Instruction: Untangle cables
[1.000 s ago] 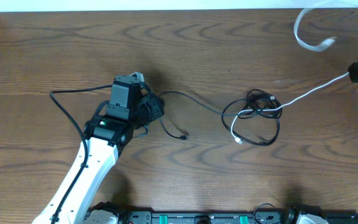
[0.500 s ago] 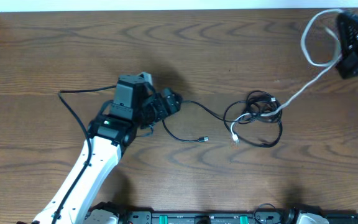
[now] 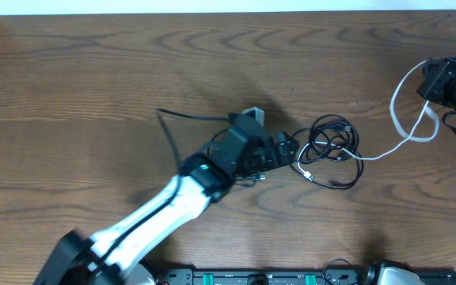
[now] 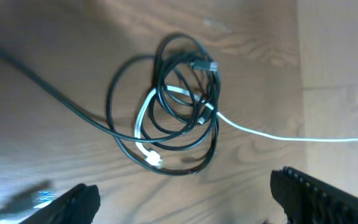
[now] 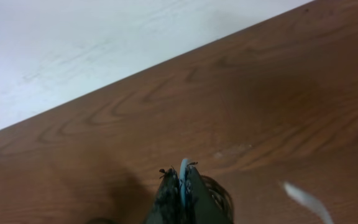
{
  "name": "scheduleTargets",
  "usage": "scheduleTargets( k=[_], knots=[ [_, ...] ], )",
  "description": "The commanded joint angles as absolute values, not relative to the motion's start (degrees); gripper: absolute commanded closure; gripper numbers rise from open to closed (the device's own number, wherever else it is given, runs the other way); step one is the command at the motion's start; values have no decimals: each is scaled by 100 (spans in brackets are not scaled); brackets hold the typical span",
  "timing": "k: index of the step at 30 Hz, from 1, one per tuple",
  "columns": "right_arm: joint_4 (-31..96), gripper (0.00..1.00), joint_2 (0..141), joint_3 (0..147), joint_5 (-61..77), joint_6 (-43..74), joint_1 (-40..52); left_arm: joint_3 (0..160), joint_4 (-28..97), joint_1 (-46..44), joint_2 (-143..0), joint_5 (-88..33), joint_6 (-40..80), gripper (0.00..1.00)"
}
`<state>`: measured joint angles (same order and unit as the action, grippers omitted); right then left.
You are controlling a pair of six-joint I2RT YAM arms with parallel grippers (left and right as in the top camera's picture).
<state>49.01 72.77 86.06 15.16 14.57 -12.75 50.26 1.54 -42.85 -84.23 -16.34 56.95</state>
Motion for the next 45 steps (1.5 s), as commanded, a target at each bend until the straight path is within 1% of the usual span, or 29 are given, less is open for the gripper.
scheduleTargets(
  k=[1, 4, 10, 11, 15, 17, 21, 23, 24, 25, 27, 28, 31, 34, 36, 41, 43, 45],
  knots=[
    [4906, 99, 7229, 8641, 1341, 1406, -1264, 5057, -513, -4491, -8982, -1837, 7013, 8],
    [4945, 99, 7227, 8641, 1341, 1406, -1264, 5057, -1540, -4617, -9524, -2255, 7948, 7],
    [5242, 99, 7229, 8641, 1225, 1278, -1264, 5057, -2255, -4716, -10444, -2694, 11212, 7],
    [5269, 99, 7229, 8639, 1173, 1275, -1264, 5057, -2436, -4744, -10562, -2703, 11472, 6],
    [5339, 99, 7227, 8641, 1087, 1280, -1264, 5059, -3610, -4836, -11115, -2423, 11968, 6],
    [5376, 99, 7229, 8641, 1085, 1278, -1264, 5065, -4082, -4871, -11358, -2239, 11961, 6],
    [5382, 99, 7229, 8641, 1085, 1278, -1264, 5196, -4250, -4995, -11723, -2165, 11961, 6],
    [5408, 99, 7227, 8639, 1085, 1280, -1264, 5249, -4252, -5081, -11856, -1940, 11961, 6],
    [5439, 99, 7227, 8641, 1085, 1278, -1264, 5249, -4252, -5100, -11893, -1798, 11961, 15],
    [5487, 99, 7227, 8641, 1085, 1278, -1264, 5249, -4252, -5109, -11939, -1660, 11950, 39],
    [5605, 99, 7229, 8639, 1081, 1273, -1264, 5247, -4248, -5050, -11963, -1520, 11778, 81],
    [5647, 99, 7229, 8635, 1059, 1258, -1264, 5247, -4265, -4984, -11959, -1542, 11611, 92],
    [5728, 99, 7229, 8621, 523, 1278, -1271, 5247, -4569, -4652, -11865, -1885, 10785, 92],
    [5846, 99, 7255, 8608, -266, 1662, -1275, 5247, -5019, -4224, -11692, -2587, 10219, 93],
    [5996, 99, 7314, 8604, -521, 1782, -1275, 5247, -5140, -3916, -11513, -3076, 9924, 93],
    [6440, 99, 7507, 8392, -572, 1846, -1275, 5247, -5070, -3177, -10884, -4066, 8836, 93],
    [6445, 99, 7546, 8128, -666, 1962, -1278, 5247, -4834, -2928, -10589, -4383, 8497, 92],
    [6399, 99, 7557, 7795, -969, 2327, -1299, 5247, -4425, -2689, -10254, -4602, 8049, 92]
  ],
)
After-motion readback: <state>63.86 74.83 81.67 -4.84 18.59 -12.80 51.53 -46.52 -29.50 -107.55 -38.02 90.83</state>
